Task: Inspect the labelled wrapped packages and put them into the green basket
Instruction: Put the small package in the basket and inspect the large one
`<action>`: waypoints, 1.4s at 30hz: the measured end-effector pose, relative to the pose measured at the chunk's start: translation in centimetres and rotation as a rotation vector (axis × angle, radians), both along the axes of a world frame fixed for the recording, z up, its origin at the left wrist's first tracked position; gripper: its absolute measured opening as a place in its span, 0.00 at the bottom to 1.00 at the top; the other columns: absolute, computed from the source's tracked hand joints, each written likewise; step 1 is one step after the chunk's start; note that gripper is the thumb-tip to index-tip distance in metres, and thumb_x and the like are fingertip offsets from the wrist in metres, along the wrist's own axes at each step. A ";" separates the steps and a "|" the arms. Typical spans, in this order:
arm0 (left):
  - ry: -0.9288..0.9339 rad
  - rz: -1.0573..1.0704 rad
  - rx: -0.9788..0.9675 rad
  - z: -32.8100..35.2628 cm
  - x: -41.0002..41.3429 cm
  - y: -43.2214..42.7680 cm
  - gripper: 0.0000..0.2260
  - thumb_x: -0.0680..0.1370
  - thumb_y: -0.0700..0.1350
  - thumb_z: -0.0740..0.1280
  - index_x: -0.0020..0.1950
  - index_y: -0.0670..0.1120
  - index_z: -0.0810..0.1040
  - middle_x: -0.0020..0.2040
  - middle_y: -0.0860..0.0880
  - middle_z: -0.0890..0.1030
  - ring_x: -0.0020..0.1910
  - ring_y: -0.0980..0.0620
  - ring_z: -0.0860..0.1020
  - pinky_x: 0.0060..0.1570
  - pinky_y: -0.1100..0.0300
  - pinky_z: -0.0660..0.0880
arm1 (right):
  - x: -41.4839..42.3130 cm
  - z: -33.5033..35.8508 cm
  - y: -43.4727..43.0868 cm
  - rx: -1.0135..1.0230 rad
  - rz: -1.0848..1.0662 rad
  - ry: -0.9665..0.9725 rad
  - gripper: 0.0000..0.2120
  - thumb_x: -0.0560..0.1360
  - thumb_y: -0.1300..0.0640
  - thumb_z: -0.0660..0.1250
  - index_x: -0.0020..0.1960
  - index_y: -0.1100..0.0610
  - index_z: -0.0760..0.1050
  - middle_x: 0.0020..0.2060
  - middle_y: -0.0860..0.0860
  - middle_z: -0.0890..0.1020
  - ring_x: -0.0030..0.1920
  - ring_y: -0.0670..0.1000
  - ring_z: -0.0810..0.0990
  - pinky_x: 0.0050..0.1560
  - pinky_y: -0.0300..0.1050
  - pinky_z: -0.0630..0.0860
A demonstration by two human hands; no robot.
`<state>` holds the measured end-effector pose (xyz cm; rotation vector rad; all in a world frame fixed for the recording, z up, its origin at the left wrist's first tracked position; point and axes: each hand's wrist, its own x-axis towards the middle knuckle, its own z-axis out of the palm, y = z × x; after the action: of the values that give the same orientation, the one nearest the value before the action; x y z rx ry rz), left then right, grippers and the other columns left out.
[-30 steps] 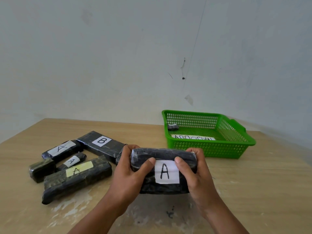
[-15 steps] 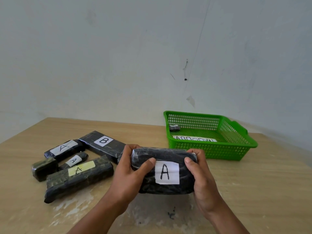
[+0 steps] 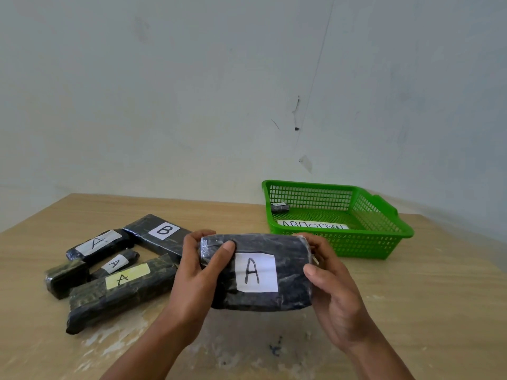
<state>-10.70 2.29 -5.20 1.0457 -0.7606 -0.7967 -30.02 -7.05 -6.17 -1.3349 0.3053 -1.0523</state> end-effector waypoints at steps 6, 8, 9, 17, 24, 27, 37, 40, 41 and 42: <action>-0.164 0.182 0.007 -0.4 0.1 -0.5 0.26 0.69 0.65 0.72 0.58 0.54 0.68 0.53 0.45 0.81 0.49 0.47 0.84 0.50 0.40 0.84 | 0.3 0.5 0.0 -0.052 -0.092 0.019 0.33 0.63 0.44 0.85 0.63 0.54 0.80 0.57 0.55 0.84 0.58 0.58 0.82 0.57 0.56 0.80; -0.199 0.183 -0.009 -0.7 0.1 -0.6 0.23 0.70 0.64 0.69 0.58 0.55 0.69 0.53 0.46 0.82 0.49 0.51 0.84 0.50 0.47 0.83 | 0.5 0.4 0.1 -0.050 -0.138 0.028 0.35 0.62 0.40 0.85 0.62 0.53 0.80 0.56 0.55 0.84 0.58 0.60 0.82 0.57 0.59 0.80; -0.210 0.172 -0.021 -0.7 0.1 -0.6 0.22 0.72 0.63 0.68 0.60 0.55 0.70 0.52 0.47 0.83 0.49 0.54 0.84 0.49 0.53 0.82 | 0.5 0.4 0.0 -0.048 -0.153 0.025 0.35 0.61 0.39 0.84 0.62 0.53 0.80 0.56 0.54 0.84 0.58 0.60 0.82 0.58 0.60 0.79; -0.171 0.150 -0.094 0.0 0.3 -0.1 0.22 0.71 0.62 0.76 0.54 0.50 0.75 0.45 0.53 0.84 0.48 0.52 0.83 0.46 0.57 0.81 | -0.3 -0.1 -0.8 -0.111 -0.135 0.039 0.37 0.69 0.69 0.65 0.76 0.49 0.70 0.68 0.50 0.82 0.70 0.54 0.79 0.66 0.53 0.77; -0.126 0.154 -0.061 0.0 0.6 -0.2 0.28 0.69 0.67 0.75 0.40 0.44 0.69 0.40 0.38 0.73 0.42 0.44 0.73 0.46 0.43 0.72 | -0.6 -0.2 -1.3 -0.030 0.020 0.014 0.44 0.64 0.70 0.64 0.80 0.53 0.64 0.71 0.56 0.80 0.72 0.57 0.77 0.70 0.49 0.75; -0.152 0.140 -0.040 -0.2 0.3 -0.2 0.25 0.67 0.62 0.77 0.41 0.45 0.70 0.42 0.41 0.76 0.43 0.43 0.75 0.46 0.45 0.75 | -0.4 0.0 -1.0 -0.046 0.001 0.036 0.37 0.69 0.64 0.68 0.78 0.53 0.68 0.68 0.58 0.81 0.70 0.60 0.79 0.67 0.52 0.74; -0.291 0.047 0.025 -0.6 -0.5 0.3 0.29 0.73 0.40 0.78 0.68 0.61 0.74 0.56 0.54 0.85 0.54 0.53 0.86 0.53 0.53 0.84 | 0.1 0.0 0.2 -0.261 -0.135 0.253 0.33 0.74 0.64 0.68 0.76 0.46 0.67 0.65 0.52 0.81 0.65 0.56 0.82 0.62 0.52 0.81; -0.360 0.058 0.010 -0.3 -0.5 0.4 0.24 0.73 0.36 0.77 0.63 0.55 0.77 0.52 0.51 0.87 0.51 0.50 0.87 0.53 0.46 0.84 | 0.3 -0.1 0.3 -0.240 -0.153 0.247 0.27 0.77 0.62 0.72 0.72 0.50 0.68 0.60 0.53 0.84 0.60 0.56 0.85 0.58 0.49 0.82; -0.376 0.067 0.008 -0.2 -0.5 0.4 0.22 0.73 0.36 0.77 0.62 0.54 0.77 0.52 0.50 0.87 0.51 0.50 0.87 0.53 0.46 0.84 | 0.4 -0.1 0.4 -0.231 -0.168 0.247 0.26 0.78 0.63 0.73 0.71 0.49 0.68 0.58 0.52 0.85 0.59 0.55 0.86 0.57 0.48 0.82; -0.383 0.070 0.008 -0.2 -0.5 0.5 0.22 0.73 0.36 0.77 0.61 0.54 0.77 0.52 0.50 0.87 0.51 0.50 0.87 0.53 0.46 0.84 | 0.5 -0.1 0.4 -0.217 -0.177 0.243 0.26 0.78 0.64 0.74 0.70 0.48 0.69 0.58 0.51 0.85 0.58 0.55 0.86 0.57 0.49 0.83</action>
<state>-11.20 2.75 -5.36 1.2435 -1.0385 -0.5441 -29.49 -6.67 -6.28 -1.6598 0.5095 -1.0944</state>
